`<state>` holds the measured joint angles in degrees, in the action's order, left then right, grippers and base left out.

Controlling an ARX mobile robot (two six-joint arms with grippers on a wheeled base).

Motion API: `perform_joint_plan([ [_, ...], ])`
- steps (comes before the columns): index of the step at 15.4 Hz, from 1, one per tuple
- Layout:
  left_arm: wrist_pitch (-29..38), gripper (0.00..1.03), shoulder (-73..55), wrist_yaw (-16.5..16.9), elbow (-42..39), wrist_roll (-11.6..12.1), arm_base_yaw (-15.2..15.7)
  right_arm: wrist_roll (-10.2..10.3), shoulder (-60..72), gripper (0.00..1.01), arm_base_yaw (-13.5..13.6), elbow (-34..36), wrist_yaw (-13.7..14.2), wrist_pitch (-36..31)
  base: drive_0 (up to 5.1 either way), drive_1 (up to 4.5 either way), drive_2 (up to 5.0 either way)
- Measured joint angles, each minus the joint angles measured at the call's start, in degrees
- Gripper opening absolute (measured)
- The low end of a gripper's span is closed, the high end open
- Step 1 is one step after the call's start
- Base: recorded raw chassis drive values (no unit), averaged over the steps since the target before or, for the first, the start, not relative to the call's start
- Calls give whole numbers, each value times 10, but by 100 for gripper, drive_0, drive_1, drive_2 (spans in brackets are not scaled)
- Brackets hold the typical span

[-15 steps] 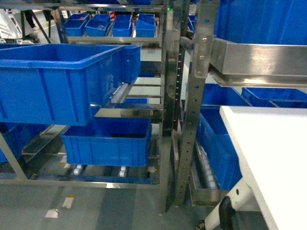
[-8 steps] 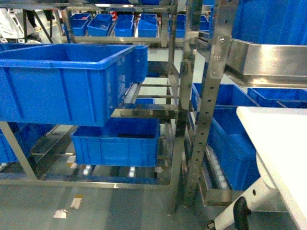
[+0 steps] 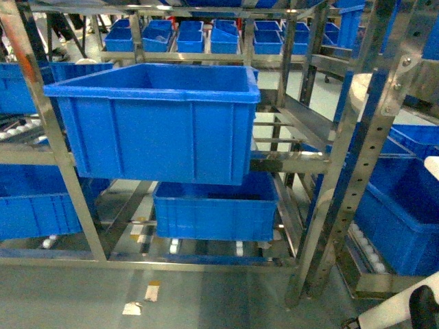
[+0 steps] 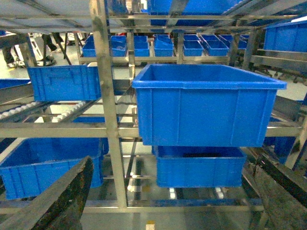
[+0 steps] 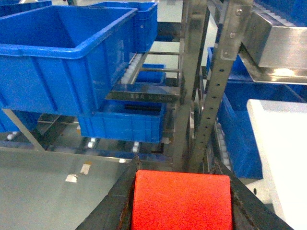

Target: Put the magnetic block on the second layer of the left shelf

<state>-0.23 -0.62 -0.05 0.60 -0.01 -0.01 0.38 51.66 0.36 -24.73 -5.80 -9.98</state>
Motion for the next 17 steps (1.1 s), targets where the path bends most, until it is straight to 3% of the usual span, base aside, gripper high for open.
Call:
perform_joint_plan([
  [12, 1, 98, 0, 0, 0, 0, 0, 0, 0, 34, 3, 2, 1, 1, -504, 241, 241],
  [17, 1, 98, 0, 0, 0, 0, 0, 0, -3, 34, 3, 2, 0, -1, -19, 413, -450],
])
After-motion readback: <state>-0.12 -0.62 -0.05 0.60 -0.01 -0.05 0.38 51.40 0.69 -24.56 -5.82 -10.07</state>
